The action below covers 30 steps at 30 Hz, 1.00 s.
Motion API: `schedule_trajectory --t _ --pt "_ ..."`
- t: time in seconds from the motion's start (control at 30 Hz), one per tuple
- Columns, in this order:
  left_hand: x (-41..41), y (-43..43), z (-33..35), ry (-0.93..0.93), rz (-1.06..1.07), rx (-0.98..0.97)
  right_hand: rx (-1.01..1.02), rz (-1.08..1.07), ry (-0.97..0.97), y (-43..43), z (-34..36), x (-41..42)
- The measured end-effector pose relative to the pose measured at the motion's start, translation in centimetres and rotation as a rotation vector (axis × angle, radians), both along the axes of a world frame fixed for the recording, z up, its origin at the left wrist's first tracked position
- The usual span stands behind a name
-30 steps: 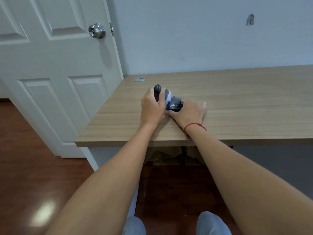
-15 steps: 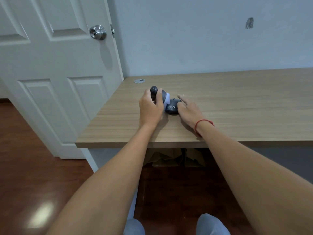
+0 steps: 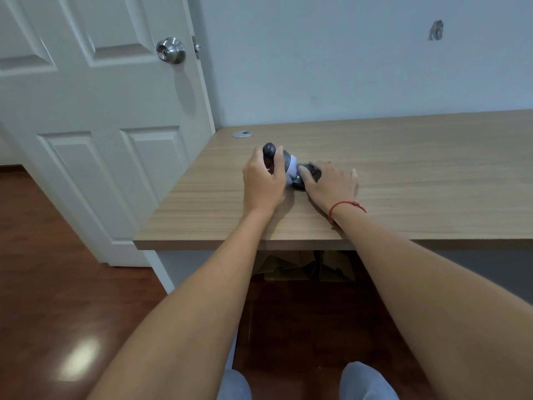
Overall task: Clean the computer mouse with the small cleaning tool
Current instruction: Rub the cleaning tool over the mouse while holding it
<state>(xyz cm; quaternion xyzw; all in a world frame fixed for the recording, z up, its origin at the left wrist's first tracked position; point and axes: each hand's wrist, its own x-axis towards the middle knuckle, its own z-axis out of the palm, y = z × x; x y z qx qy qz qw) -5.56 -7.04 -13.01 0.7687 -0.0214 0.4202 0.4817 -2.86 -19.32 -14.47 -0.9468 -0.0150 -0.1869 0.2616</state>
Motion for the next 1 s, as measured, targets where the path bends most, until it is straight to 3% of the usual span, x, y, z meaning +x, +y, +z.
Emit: schedule_trajectory --t 0.1,0.2,0.3,0.43,0.63,0.8,1.0 --pt "-0.01 -0.04 -0.11 0.023 -0.04 0.041 0.093 -0.043 -0.063 -0.21 -0.17 0.09" --pt "0.41 0.26 -0.63 0.125 0.009 0.14 0.255 -0.045 0.008 -0.48 0.19 -0.1" --pt "0.5 0.46 -0.57 0.201 0.112 0.145 0.164 0.036 0.042 -0.43 0.15 -0.33" --pt "-0.1 -0.18 0.01 0.041 -0.005 0.092 0.078 0.037 0.082 -0.2 0.05 -0.24" --pt "0.65 0.45 -0.67 0.2 0.172 0.154 0.066 0.017 0.119 -0.23 0.18 -0.77" --pt "0.09 0.04 -0.01 0.0 0.021 0.056 0.122 0.085 0.105 -0.03 0.35 -0.47" --pt "0.75 0.46 -0.78 0.165 0.148 0.174 0.041 0.102 0.101 -0.17 0.04 -0.4"
